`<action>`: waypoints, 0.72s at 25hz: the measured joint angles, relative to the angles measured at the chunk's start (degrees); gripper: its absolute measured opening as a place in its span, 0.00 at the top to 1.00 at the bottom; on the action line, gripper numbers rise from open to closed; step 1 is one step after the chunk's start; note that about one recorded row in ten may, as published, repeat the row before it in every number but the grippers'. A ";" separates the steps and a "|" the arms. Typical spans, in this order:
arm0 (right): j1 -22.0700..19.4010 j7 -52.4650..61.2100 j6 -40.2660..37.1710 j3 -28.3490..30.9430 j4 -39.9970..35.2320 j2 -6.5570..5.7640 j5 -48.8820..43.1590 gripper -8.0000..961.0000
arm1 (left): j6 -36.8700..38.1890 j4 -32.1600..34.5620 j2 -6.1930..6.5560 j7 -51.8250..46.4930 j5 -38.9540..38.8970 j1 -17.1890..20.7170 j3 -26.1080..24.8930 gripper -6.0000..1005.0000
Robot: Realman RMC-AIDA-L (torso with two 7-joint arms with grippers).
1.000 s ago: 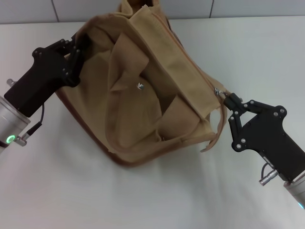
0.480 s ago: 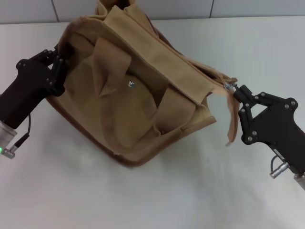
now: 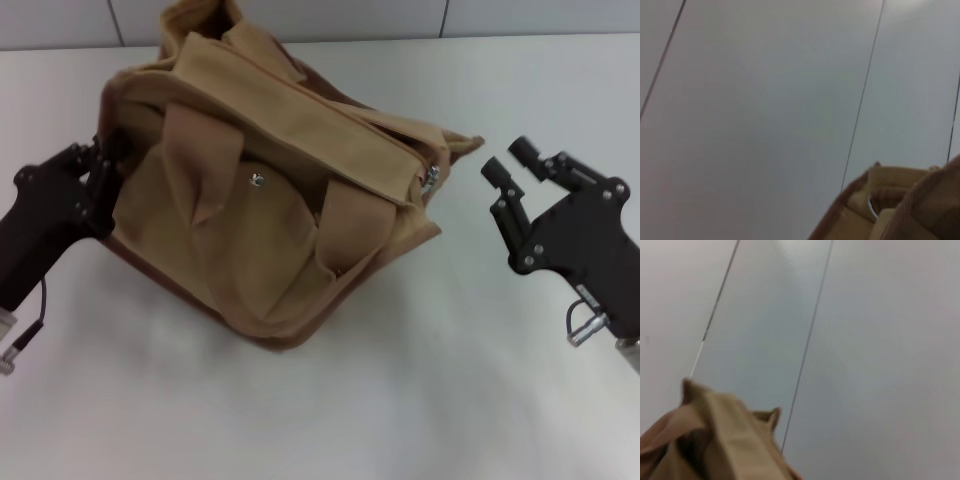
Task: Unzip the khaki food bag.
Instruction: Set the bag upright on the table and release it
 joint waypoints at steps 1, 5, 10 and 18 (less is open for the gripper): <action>0.16 1.37 -0.29 0.69 -0.08 0.00 0.00 0.82 | 0.00 -0.07 0.00 -0.08 0.03 0.42 0.09 0.88; 0.98 10.94 -1.70 3.52 -2.27 -0.16 0.00 0.75 | -0.07 -0.17 0.13 -0.71 0.25 2.58 0.30 0.88; 3.31 32.92 -0.87 4.09 -10.99 -0.21 -0.03 0.64 | -0.63 -0.09 1.07 -2.78 1.10 5.40 0.70 0.88; 7.57 44.98 1.19 2.49 -16.36 -0.22 -0.59 0.51 | -0.71 1.18 2.36 -7.89 17.68 4.45 0.96 0.88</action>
